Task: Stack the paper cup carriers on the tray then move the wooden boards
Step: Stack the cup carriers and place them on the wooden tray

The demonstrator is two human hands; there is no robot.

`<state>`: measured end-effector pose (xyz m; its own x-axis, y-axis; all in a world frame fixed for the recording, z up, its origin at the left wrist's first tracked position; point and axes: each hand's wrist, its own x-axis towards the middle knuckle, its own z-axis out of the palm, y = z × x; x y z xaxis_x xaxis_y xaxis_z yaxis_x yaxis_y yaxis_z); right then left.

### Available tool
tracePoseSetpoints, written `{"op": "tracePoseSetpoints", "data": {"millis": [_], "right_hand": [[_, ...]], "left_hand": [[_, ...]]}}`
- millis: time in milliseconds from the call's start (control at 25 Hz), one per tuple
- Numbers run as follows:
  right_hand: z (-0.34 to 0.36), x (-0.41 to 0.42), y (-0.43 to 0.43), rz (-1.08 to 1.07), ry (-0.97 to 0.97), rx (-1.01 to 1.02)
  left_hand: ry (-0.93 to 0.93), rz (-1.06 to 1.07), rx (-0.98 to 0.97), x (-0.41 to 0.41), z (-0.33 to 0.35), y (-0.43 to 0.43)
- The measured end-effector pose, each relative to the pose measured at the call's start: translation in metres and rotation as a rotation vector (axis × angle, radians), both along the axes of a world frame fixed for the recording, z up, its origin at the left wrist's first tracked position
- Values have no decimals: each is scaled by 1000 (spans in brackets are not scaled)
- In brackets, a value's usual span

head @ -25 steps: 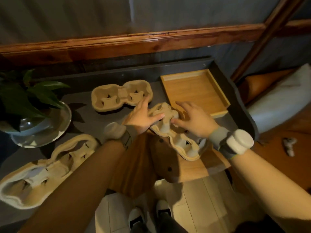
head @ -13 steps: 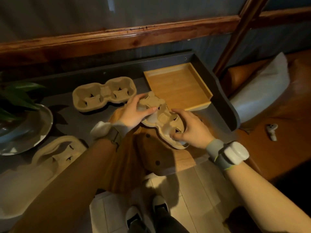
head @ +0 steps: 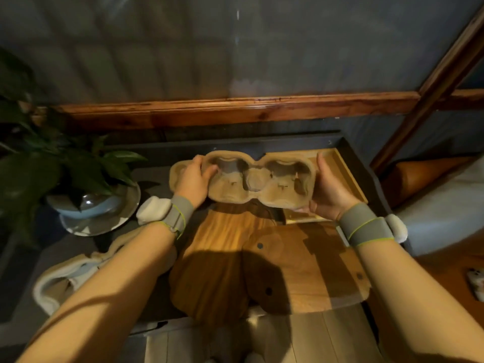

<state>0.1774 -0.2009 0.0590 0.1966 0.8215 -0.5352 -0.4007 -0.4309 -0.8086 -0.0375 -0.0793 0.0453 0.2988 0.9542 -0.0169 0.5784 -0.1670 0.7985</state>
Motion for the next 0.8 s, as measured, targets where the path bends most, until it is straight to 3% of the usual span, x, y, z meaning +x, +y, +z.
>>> {"op": "tracePoseSetpoints", "data": {"millis": [80, 200, 320, 560, 800], "right_hand": [[-4, -15, 21, -25, -63, 89], [-17, -38, 63, -75, -462, 136], [-27, -52, 96, -24, -863, 106], [-60, -64, 142, 82, -947, -34], [-95, -61, 146, 89, -978, -102]], "left_hand": [[-39, 138, -78, -8, -3, 8], [-253, 365, -196, -19, -14, 31], [-170, 394, -218, -25, -25, 44], [110, 416, -183, -39, -52, 73], [154, 372, -204, -38, -74, 84]]}}
